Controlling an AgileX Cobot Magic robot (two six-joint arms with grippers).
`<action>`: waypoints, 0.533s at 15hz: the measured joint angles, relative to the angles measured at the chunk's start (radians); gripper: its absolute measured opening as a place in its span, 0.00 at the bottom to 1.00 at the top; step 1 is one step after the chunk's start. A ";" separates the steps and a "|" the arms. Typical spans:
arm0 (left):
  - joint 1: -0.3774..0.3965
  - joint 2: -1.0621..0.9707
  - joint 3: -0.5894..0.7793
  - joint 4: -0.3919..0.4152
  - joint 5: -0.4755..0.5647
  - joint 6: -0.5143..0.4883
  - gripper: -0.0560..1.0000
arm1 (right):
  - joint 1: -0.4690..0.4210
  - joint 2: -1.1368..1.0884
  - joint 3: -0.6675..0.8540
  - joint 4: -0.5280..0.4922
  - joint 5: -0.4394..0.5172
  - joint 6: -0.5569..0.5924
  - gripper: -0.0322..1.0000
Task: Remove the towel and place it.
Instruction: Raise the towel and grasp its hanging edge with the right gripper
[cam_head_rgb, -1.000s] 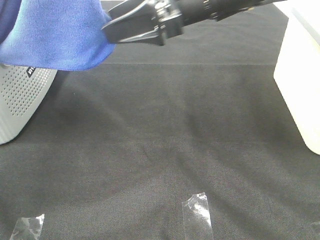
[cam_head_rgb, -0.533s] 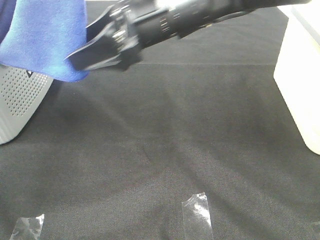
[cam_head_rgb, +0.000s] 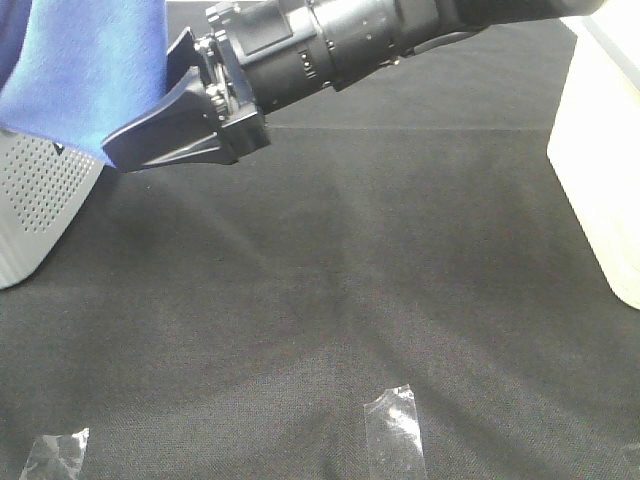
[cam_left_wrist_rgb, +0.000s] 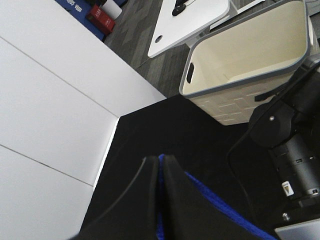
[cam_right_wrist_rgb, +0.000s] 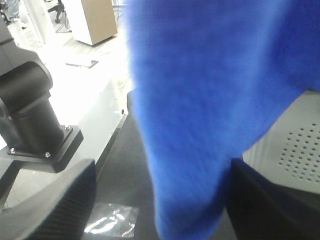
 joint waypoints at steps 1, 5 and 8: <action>0.000 0.000 0.000 0.017 -0.007 -0.008 0.05 | -0.006 -0.001 0.000 -0.009 0.000 0.006 0.69; 0.000 0.000 0.000 0.030 -0.018 -0.018 0.05 | -0.015 -0.008 0.000 -0.039 -0.029 0.038 0.53; 0.000 0.000 0.000 0.030 -0.022 -0.019 0.05 | -0.015 -0.008 0.000 -0.046 -0.095 0.081 0.32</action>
